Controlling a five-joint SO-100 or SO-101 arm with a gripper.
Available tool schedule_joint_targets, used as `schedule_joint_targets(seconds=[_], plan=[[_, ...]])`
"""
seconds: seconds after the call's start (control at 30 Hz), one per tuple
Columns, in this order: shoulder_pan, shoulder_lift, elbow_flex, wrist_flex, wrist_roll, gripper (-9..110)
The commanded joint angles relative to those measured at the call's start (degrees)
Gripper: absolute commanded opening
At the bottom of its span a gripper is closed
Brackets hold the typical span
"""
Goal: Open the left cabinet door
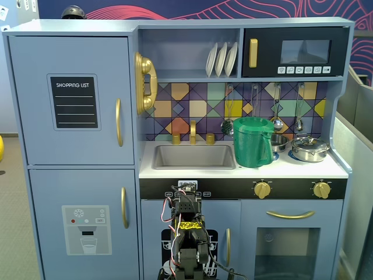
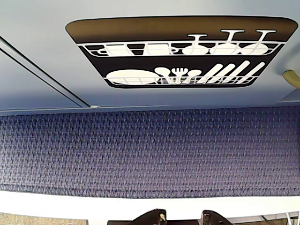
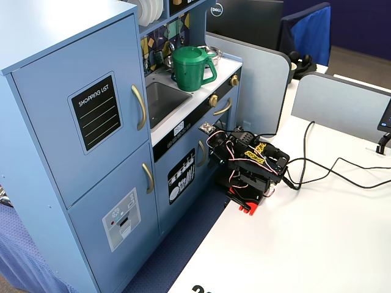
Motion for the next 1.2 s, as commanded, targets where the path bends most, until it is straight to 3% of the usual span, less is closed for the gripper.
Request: schedule_joint_targets(seconds=[0.0, 0.5, 0.7, 0.9, 1.17], plan=[[2.7, -0.3, 0.2, 9.8, 6.2, 0], [2.7, -0.3, 0.0, 5.8, 10.9, 0], [7.5, -0.4, -2.0, -8.0, -0.5, 2], [0.0, -0.4, -10.7, -11.8, 4.0, 4], [-8.5, -0.7, -22.2, -23.4, -3.2, 5]])
